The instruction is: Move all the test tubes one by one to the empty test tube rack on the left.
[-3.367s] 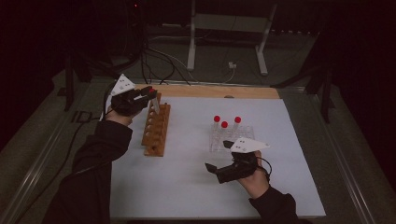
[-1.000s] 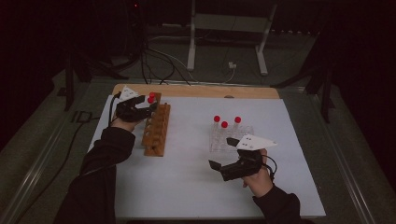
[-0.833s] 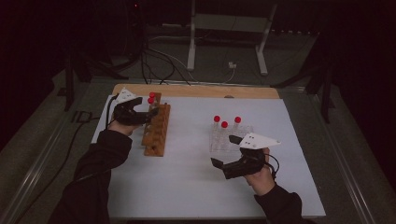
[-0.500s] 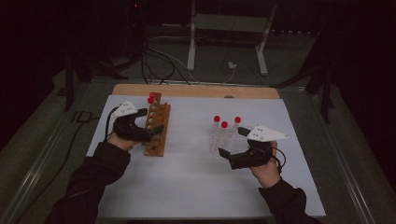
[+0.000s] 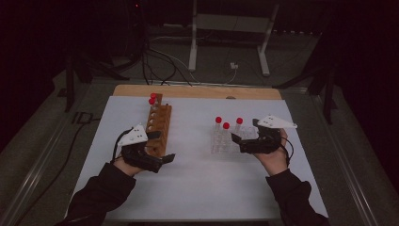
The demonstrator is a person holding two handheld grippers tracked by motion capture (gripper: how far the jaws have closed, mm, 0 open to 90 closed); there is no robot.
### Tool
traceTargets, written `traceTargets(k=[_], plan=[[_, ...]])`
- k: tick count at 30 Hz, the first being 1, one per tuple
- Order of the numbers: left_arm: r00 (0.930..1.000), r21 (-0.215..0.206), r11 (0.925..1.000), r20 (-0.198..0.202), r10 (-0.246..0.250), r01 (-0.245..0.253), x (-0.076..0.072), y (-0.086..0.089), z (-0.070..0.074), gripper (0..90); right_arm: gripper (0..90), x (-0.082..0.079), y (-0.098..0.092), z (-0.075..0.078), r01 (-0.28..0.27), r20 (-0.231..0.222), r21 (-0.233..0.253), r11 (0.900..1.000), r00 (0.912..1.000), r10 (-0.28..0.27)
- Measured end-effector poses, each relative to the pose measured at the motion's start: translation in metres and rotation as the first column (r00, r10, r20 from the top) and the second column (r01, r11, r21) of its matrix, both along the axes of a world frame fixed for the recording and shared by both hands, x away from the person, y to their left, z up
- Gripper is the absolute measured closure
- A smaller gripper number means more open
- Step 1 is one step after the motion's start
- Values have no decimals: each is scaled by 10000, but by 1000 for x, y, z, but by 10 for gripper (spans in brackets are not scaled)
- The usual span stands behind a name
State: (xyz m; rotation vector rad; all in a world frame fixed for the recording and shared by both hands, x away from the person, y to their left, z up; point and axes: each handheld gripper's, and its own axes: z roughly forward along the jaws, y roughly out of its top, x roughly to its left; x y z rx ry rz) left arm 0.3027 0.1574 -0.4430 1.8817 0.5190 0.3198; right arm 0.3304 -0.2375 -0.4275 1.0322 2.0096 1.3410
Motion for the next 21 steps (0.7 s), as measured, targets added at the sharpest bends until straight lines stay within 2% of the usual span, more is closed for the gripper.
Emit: traceTargets(k=[2,4,7,11,15,17,21], plan=[[9999,61,9999,31,-115,114,-3,-3,-2,19,58,5,-1,-5,265,-59,-169,9995,9996,-266],[9998,49,9998,-2,-188,188,-6,-4,-5,20,65,12,-3,-10,463,-196,-212,9987,9987,-468],[9996,1,9996,-83,-283,283,-7,-5,-8,19,132,19,-3,-18,703,-380,-413,9967,9967,-719],[9994,52,9995,-155,-295,296,-8,-4,-13,20,177,28,-3,-28,842,-696,-594,9947,9937,-883],[9995,71,9996,-178,-263,265,-8,-5,-15,19,286,35,-3,-34,961,-872,-838,9918,9908,-1034],[9994,71,9995,-175,-309,310,-8,-5,-15,19,339,38,-2,-36,969,-803,-1088,9893,9911,-1059],[9993,119,9994,-158,-338,340,-9,-6,-15,19,460,46,0,-40,984,-1031,-1148,9885,9885,-1104]])
